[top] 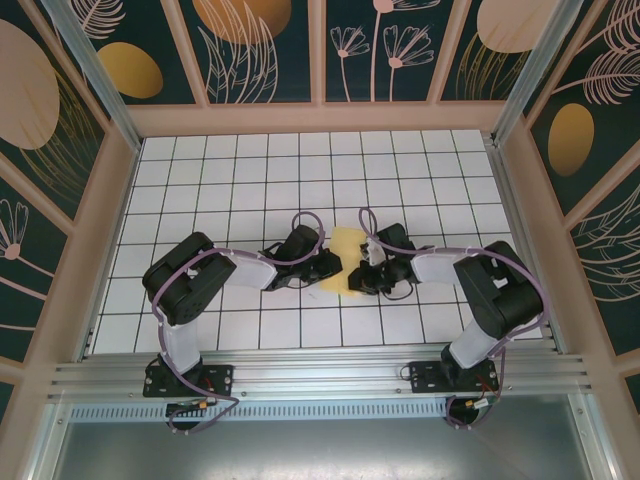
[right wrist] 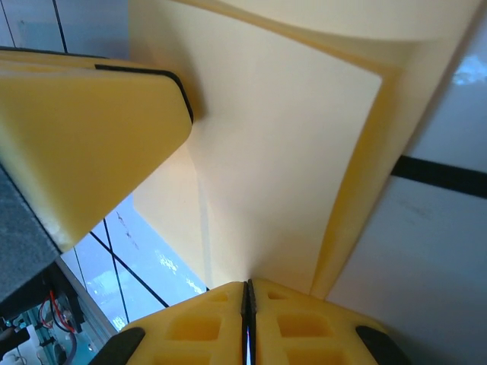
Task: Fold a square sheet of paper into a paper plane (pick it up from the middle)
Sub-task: Fold the triangle a second time at the center of the table.
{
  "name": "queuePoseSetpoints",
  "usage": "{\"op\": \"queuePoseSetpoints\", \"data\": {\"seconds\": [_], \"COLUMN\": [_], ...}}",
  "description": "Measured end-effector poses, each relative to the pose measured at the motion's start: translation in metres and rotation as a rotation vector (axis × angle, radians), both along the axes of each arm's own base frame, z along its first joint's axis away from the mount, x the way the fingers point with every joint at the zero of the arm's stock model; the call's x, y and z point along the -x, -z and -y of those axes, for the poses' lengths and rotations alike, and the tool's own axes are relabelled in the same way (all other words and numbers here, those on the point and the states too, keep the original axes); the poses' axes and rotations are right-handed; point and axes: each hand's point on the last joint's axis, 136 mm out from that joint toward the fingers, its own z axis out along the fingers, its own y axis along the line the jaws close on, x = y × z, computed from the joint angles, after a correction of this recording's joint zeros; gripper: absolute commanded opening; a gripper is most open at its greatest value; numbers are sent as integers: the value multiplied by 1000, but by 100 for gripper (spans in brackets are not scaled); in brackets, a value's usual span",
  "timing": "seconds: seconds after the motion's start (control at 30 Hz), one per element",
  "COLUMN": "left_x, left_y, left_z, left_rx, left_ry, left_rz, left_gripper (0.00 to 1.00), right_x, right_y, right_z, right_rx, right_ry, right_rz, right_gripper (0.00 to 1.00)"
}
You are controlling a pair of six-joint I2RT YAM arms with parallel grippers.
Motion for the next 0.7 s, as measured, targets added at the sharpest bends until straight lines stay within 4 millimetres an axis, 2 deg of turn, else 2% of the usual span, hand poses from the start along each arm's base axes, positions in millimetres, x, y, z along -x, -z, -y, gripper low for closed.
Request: {"op": "queuePoseSetpoints", "data": {"seconds": [0.7], "left_x": [0], "left_y": [-1], "left_z": [1], "left_rx": [0], "left_ry": [3], "left_rz": [-2], "left_gripper": [16], "right_x": [18], "right_y": [-1], "right_z": [15], "right_rx": [61], "right_ry": [-20], "right_rz": [-30], "right_gripper": [14]}}
